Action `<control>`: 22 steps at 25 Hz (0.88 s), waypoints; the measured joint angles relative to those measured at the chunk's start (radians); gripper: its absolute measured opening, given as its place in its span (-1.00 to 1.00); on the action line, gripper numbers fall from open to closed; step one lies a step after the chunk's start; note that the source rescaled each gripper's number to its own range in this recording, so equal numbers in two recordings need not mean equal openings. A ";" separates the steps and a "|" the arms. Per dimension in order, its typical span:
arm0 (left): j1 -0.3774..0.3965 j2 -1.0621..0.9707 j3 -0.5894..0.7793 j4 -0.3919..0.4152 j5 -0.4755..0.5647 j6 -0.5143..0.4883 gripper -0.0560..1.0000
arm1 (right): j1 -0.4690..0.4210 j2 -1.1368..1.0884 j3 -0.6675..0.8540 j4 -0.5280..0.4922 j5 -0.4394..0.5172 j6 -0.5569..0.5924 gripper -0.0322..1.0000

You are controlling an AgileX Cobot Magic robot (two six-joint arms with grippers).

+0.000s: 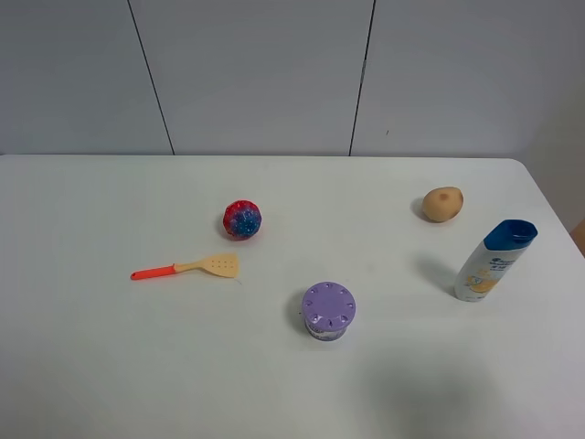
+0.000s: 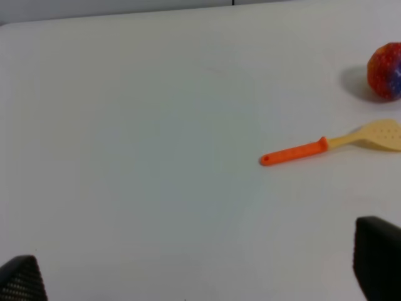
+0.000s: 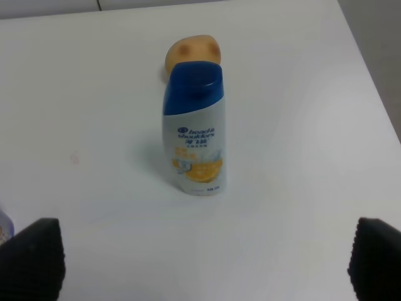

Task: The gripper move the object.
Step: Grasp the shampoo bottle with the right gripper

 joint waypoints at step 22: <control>0.000 0.000 0.000 0.000 0.000 0.000 1.00 | 0.003 0.000 0.000 0.069 0.000 -0.078 0.72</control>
